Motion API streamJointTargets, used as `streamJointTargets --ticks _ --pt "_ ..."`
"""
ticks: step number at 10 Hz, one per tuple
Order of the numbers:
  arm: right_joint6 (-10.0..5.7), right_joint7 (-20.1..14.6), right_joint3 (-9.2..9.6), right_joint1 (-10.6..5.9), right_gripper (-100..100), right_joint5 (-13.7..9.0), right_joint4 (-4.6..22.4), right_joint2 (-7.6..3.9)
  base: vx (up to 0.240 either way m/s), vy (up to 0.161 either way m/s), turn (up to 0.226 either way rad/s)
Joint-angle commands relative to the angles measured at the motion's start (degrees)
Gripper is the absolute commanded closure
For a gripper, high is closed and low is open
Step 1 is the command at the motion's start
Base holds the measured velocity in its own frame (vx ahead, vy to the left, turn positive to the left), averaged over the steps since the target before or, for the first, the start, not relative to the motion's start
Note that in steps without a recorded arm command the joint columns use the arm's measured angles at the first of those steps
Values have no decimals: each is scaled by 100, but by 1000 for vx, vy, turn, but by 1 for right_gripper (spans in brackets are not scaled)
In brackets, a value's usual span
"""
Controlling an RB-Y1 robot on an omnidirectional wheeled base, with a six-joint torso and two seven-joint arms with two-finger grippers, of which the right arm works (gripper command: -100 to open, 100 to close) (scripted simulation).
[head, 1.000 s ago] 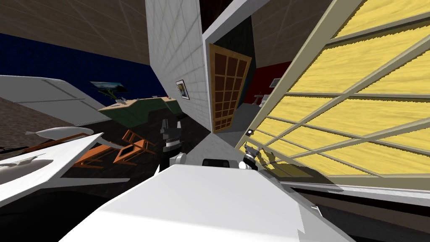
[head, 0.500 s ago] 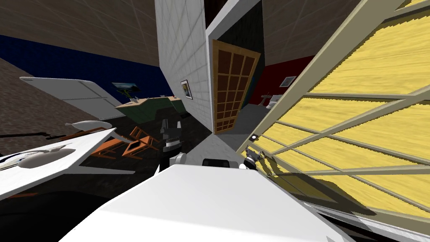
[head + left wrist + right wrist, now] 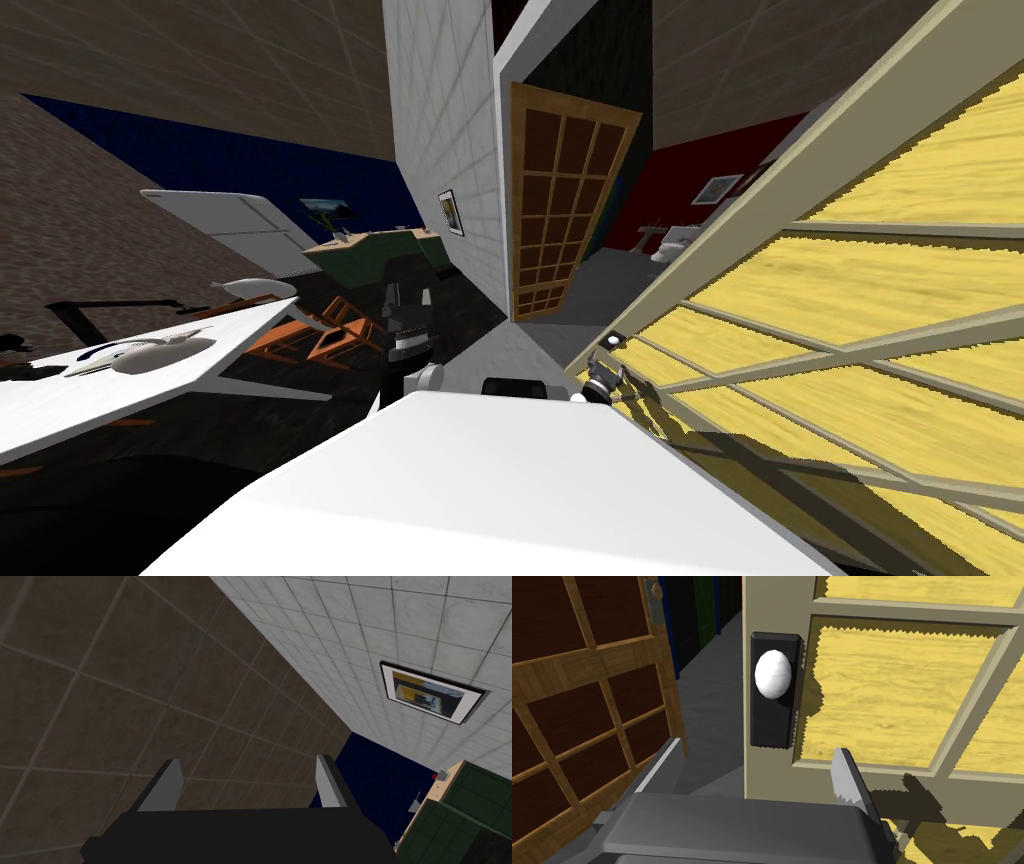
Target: Push the door open
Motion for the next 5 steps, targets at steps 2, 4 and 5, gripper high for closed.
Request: streamJointTargets --ticks 2,4,5 --pt "20 -18 -35 -34 -100 -15 45 -19 120 -149 17" --pt "38 -33 -64 -62 -100 -28 83 -34 160 -151 23" --pt "49 -43 -84 -81 -100 -36 109 -45 164 -130 24"
